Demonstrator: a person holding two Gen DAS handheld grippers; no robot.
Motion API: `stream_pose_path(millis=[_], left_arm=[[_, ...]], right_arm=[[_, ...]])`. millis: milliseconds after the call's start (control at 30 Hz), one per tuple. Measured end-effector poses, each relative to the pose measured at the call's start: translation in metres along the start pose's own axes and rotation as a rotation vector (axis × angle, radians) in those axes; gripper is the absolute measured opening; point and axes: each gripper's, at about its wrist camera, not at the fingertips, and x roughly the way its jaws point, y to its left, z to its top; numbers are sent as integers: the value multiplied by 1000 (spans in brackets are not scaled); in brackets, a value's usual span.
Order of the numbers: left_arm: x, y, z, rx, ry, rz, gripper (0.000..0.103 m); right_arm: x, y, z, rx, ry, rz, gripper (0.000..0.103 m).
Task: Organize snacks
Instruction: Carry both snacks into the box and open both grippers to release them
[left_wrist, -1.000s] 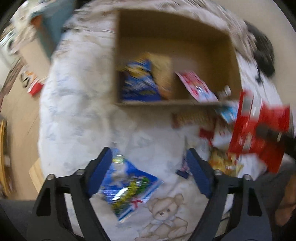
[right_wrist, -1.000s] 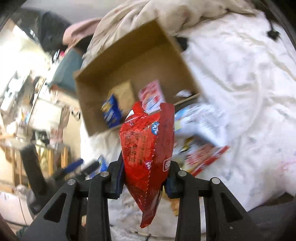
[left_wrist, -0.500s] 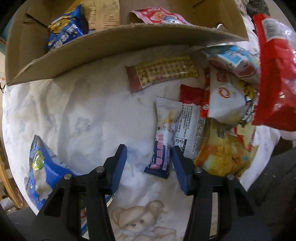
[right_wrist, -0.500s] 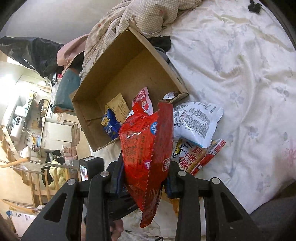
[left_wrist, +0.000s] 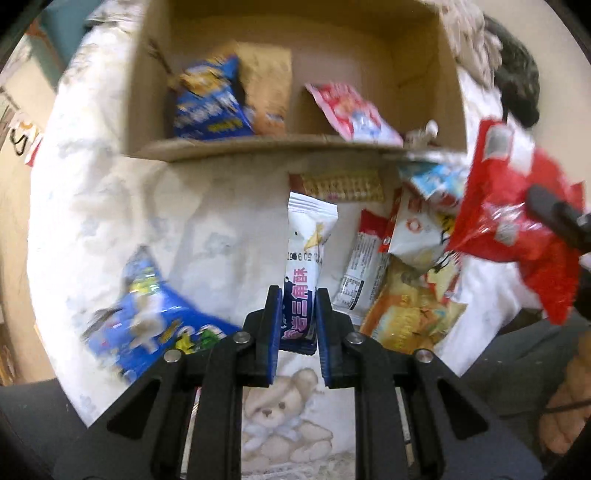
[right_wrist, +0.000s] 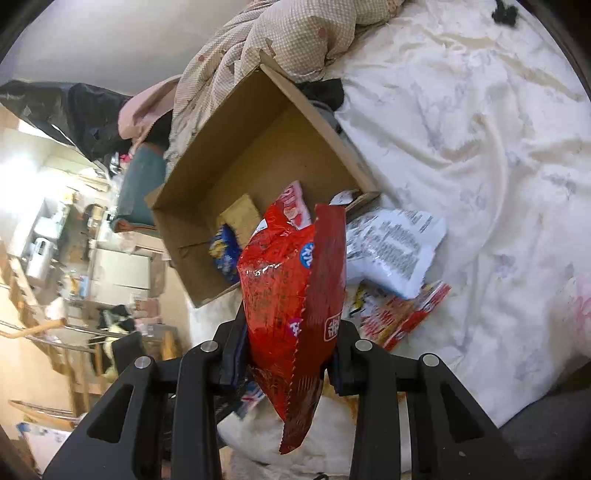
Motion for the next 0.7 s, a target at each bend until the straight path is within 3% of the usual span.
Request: stream_pose_path(millis=[367, 567, 700], left_arm=[[-73, 31, 17, -18, -199, 43, 14], [-82, 43, 47, -14, -235, 66, 14], [-78, 48, 64, -29, -241, 63, 14]], right_arm=[[4, 19, 10, -57, -7, -21, 35], [16, 48, 48, -203, -63, -135, 35], [35, 66, 75, -261, -60, -163, 35]])
